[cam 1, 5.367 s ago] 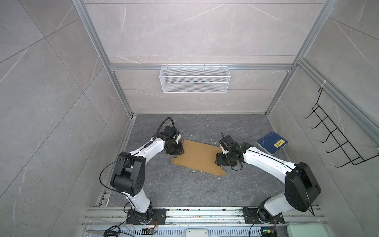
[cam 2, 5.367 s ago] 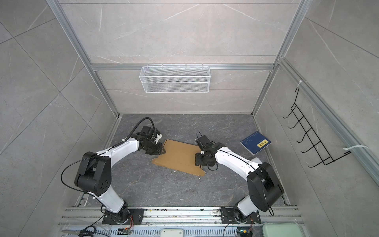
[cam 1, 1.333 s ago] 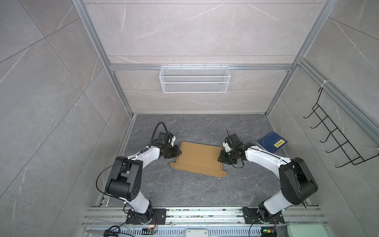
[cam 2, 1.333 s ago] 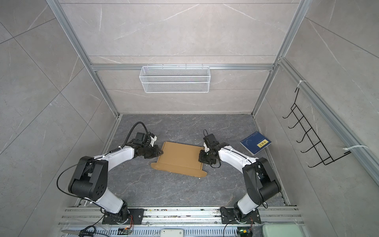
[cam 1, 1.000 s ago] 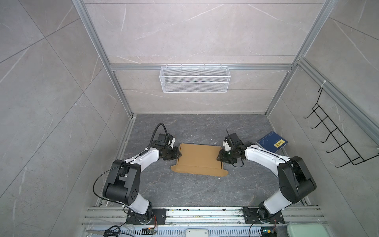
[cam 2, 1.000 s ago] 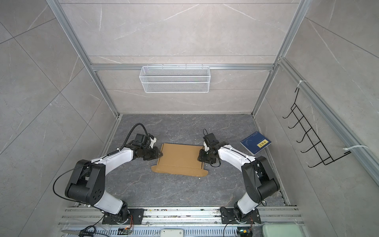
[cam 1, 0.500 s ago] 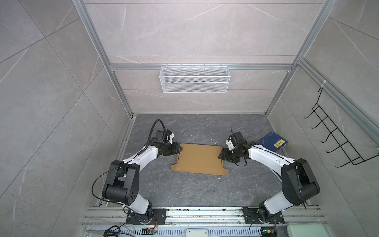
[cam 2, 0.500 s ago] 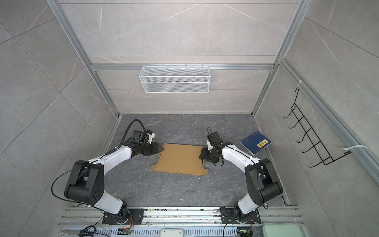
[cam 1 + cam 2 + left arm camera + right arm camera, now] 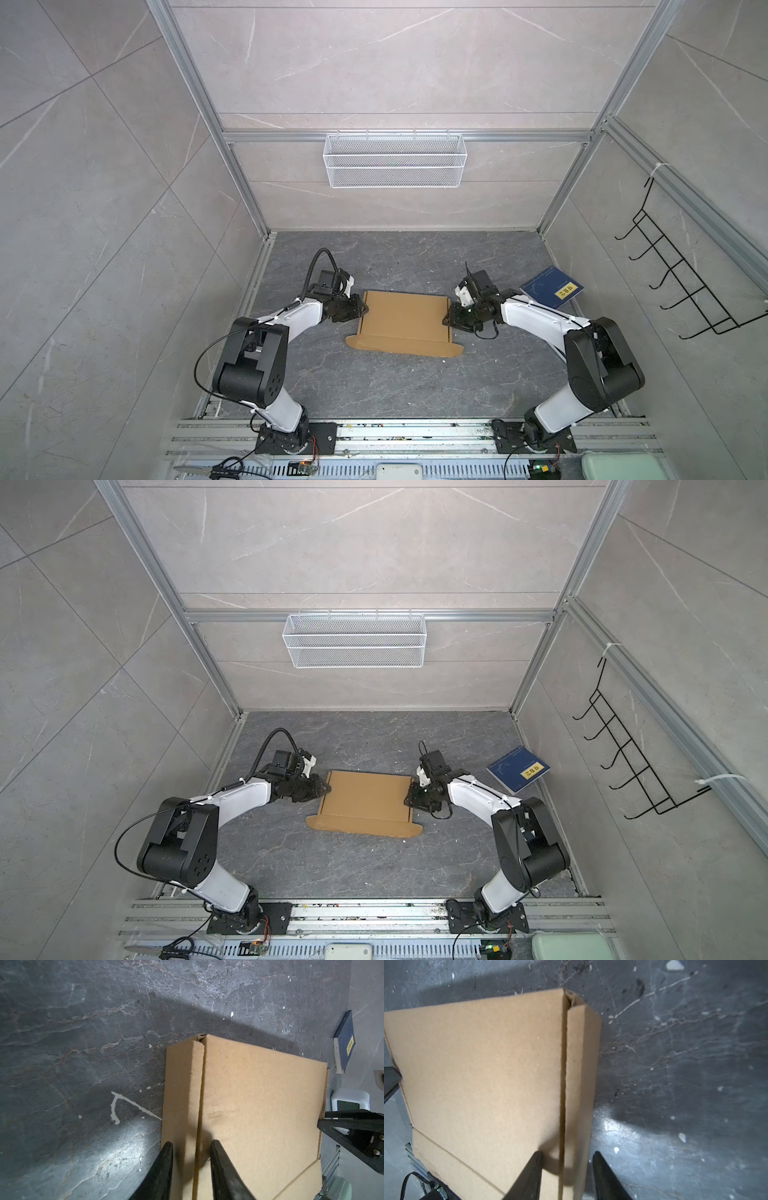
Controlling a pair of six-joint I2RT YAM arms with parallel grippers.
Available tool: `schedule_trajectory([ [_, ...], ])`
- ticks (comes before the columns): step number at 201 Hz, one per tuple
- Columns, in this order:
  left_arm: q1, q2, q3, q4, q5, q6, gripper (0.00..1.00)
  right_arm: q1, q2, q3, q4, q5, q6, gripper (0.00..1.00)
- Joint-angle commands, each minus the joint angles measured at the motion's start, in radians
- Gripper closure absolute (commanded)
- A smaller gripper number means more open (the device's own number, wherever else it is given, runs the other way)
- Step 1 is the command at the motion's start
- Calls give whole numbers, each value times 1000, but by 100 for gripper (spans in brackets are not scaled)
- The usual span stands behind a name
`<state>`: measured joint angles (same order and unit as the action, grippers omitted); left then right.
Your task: Fold the paper box
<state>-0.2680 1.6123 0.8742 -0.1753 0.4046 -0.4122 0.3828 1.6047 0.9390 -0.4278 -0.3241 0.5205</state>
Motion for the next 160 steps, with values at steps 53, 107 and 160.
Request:
schedule_trajectory([
  [53, 4, -57, 52, -2, 11, -1, 42, 0, 50, -27, 5, 23, -14, 57],
  [107, 21, -12, -21, 215, 54, -43, 34, -1, 50, -15, 3, 16, -14, 56],
  [160, 45, 33, -77, 352, 110, -55, 35, -2, 49, -3, -3, 15, -18, 54],
])
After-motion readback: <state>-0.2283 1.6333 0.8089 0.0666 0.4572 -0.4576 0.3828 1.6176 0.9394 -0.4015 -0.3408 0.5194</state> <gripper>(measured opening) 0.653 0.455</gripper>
